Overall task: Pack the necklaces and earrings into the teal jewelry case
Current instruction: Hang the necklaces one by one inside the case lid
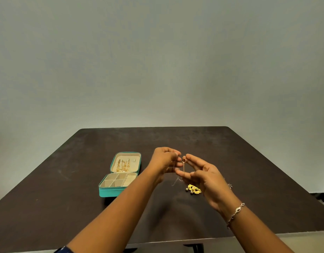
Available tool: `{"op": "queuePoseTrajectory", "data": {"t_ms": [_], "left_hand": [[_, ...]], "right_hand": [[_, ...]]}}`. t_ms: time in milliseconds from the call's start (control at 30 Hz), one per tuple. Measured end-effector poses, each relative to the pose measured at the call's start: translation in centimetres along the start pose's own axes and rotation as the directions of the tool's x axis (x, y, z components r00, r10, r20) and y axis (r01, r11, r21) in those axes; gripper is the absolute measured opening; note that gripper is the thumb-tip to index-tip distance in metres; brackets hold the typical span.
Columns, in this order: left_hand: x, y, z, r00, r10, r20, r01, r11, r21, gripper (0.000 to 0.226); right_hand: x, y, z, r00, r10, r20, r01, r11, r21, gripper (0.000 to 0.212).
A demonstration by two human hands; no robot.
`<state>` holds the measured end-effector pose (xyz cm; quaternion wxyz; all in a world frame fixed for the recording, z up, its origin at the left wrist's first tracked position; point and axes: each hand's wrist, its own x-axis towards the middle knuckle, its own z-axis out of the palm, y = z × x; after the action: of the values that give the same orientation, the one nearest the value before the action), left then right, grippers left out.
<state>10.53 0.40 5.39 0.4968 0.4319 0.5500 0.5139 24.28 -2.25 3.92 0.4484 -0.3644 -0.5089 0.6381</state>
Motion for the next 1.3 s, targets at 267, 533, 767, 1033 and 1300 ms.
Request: {"op": "queuePoseTrajectory", "data": {"t_ms": [267,533,767,1033,1300], "left_hand": [[-0.5,0.0,0.8,0.993,-0.061,0.100,0.060,0.998,0.005,0.013],[-0.5,0.2,0.1,0.990,-0.051,0.128,0.033,0.990,0.140,0.008],[-0.8,1.4,-0.2,0.972,-0.051,0.229,0.008,0.982,0.186,0.013],[-1.0,1.4,0.0,0.956,-0.081,0.281,0.085,0.996,-0.001,0.015],[-0.7,1.1,-1.7,0.982,-0.137,0.128,0.167,0.952,-0.258,0.013]], "right_hand": [[0.1,0.4,0.2,0.998,-0.021,0.066,0.018,0.999,0.048,0.065],[0.5,0.8,-0.6,0.999,-0.013,0.042,0.014,0.999,-0.033,0.049],[1.2,1.4,-1.8,0.986,-0.150,-0.078,0.131,0.969,-0.209,0.048],[1.6,2.6,-2.6,0.999,-0.049,-0.015,0.050,0.994,0.094,0.052],[1.8,2.8,-3.2,0.993,0.057,-0.100,-0.027,0.960,0.278,0.054]]}}
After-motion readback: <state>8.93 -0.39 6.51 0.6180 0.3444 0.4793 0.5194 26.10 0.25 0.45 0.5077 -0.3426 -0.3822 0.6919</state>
